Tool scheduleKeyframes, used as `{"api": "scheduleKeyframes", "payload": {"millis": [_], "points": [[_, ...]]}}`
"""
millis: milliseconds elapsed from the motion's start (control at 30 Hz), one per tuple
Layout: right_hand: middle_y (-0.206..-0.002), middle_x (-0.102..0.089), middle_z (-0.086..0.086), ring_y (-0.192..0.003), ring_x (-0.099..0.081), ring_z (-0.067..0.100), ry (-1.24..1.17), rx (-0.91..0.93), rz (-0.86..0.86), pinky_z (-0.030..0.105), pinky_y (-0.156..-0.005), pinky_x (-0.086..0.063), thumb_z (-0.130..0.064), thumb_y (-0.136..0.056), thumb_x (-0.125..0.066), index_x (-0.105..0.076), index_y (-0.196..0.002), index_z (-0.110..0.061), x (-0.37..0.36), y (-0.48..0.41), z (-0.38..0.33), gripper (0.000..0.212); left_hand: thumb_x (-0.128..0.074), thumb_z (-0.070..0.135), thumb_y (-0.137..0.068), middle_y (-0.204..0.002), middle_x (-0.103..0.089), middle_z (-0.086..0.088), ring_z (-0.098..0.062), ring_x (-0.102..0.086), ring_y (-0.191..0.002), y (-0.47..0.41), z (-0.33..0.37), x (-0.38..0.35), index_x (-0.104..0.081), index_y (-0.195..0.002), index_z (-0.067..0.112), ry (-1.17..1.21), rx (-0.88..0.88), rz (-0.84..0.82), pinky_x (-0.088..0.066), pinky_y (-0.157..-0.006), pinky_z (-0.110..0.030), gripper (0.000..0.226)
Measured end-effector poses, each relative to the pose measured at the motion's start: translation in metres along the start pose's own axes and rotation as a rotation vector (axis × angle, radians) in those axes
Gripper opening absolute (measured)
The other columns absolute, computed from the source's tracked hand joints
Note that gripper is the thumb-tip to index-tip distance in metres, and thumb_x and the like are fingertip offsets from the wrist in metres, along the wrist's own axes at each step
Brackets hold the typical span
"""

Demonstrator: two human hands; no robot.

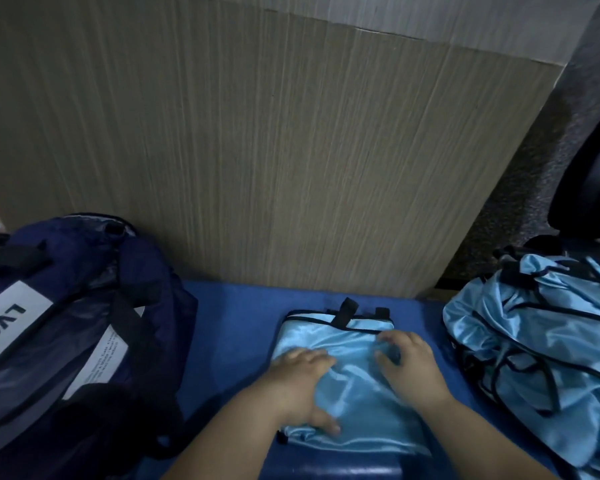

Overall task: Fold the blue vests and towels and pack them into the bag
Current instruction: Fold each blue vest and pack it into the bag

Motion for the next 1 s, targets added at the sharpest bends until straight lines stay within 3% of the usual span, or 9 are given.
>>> {"api": "scheduleKeyframes", "payload": {"millis": [67, 167, 367, 500, 733, 833, 900, 933, 1000], "points": [[-0.125, -0.045, -0.003, -0.119, -0.046, 0.021, -0.009, -0.050, 0.019, 0.034, -0.100, -0.040, -0.024, -0.091, -0.058, -0.054, -0.126, -0.029, 0.003, -0.015, 0.007, 0.035, -0.076, 0.057, -0.072, -0.163, 0.006, 0.013, -0.015, 0.010, -0.149, 0.003, 0.000, -0.005, -0.007, -0.154, 0.038, -0.005, -0.006, -0.044, 0.003, -0.120, -0.035, 0.109], [-0.128, -0.047, 0.002, -0.110, -0.051, 0.019, -0.024, -0.084, -0.025, 0.029, -0.090, -0.039, -0.022, -0.093, -0.056, -0.052, -0.126, -0.026, 0.003, -0.036, 0.014, 0.034, -0.079, 0.053, -0.070, -0.162, 0.009, 0.014, -0.013, 0.017, -0.147, 0.006, 0.008, -0.001, -0.011, -0.153, 0.041, -0.031, -0.071, 0.014, 0.012, -0.118, -0.036, 0.108], [-0.122, -0.056, 0.004, -0.119, -0.052, 0.023, -0.008, -0.049, -0.063, 0.026, -0.092, -0.037, -0.018, -0.097, -0.054, -0.063, -0.122, -0.016, 0.006, -0.065, 0.009, 0.027, -0.069, 0.045, -0.084, -0.158, -0.023, 0.017, -0.007, -0.004, -0.148, 0.004, 0.045, -0.010, -0.037, -0.145, 0.041, -0.100, -0.291, 0.045, 0.013, -0.119, -0.041, 0.069], [-0.115, -0.063, 0.003, -0.113, -0.057, 0.021, -0.092, -0.089, -0.136, 0.023, -0.084, -0.035, -0.021, -0.102, -0.047, -0.065, -0.115, -0.010, 0.005, -0.078, 0.008, 0.024, -0.057, 0.056, -0.089, -0.161, 0.001, 0.021, -0.007, 0.014, -0.148, -0.002, 0.036, -0.032, -0.017, -0.150, 0.048, -0.162, -0.221, -0.131, 0.027, -0.108, -0.057, 0.073], [-0.076, -0.052, 0.000, -0.084, -0.050, 0.020, -0.110, -0.112, -0.111, 0.026, -0.077, -0.033, -0.017, -0.104, -0.038, -0.046, -0.069, -0.021, 0.010, -0.102, 0.001, 0.036, -0.050, 0.051, -0.094, -0.160, 0.004, 0.024, -0.012, 0.030, -0.142, -0.001, 0.037, -0.039, -0.019, -0.149, 0.050, -0.197, -0.314, -0.236, 0.031, -0.103, -0.059, 0.063], [-0.091, -0.059, 0.008, -0.094, -0.053, 0.023, -0.085, -0.147, -0.121, 0.024, -0.078, -0.033, -0.014, -0.104, -0.037, -0.053, -0.076, -0.018, 0.006, -0.102, 0.004, 0.033, -0.054, 0.048, -0.094, -0.160, 0.001, 0.026, -0.011, 0.030, -0.142, 0.000, 0.037, -0.039, -0.023, -0.148, 0.048, -0.196, -0.354, -0.242, 0.029, -0.106, -0.060, 0.063], [-0.119, -0.060, 0.016, -0.115, -0.054, 0.026, -0.062, -0.183, -0.132, 0.024, -0.088, -0.034, -0.013, -0.105, -0.033, -0.062, -0.104, -0.006, 0.003, -0.103, 0.014, 0.029, -0.058, 0.046, -0.092, -0.160, -0.005, 0.025, -0.008, 0.027, -0.144, 0.001, 0.036, -0.041, -0.027, -0.147, 0.049, -0.164, -0.373, -0.255, 0.029, -0.107, -0.054, 0.064], [-0.128, -0.058, 0.015, -0.121, -0.052, 0.027, -0.020, -0.170, -0.103, 0.025, -0.093, -0.034, -0.014, -0.105, -0.035, -0.060, -0.116, -0.003, 0.004, -0.104, 0.017, 0.030, -0.061, 0.047, -0.089, -0.159, -0.011, 0.025, -0.008, 0.022, -0.146, 0.001, 0.036, -0.041, -0.029, -0.145, 0.051, -0.102, -0.373, -0.251, 0.027, -0.108, -0.051, 0.064], [-0.125, -0.061, 0.014, -0.113, -0.056, 0.027, -0.058, -0.144, -0.051, 0.026, -0.087, -0.037, -0.019, -0.102, -0.045, -0.062, -0.117, -0.007, 0.007, -0.103, 0.018, 0.025, -0.065, 0.053, -0.083, -0.153, -0.033, 0.020, -0.011, -0.008, -0.150, 0.001, 0.033, -0.032, -0.039, -0.138, 0.056, 0.093, -0.336, -0.170, 0.010, -0.118, -0.041, 0.061]]}}
Point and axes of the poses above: each hand's wrist, its own y-axis away from the middle knuckle, its own x-axis out of the back of the hand, z = x × y, the point moved 6 cm from there along -y, towards the middle knuckle
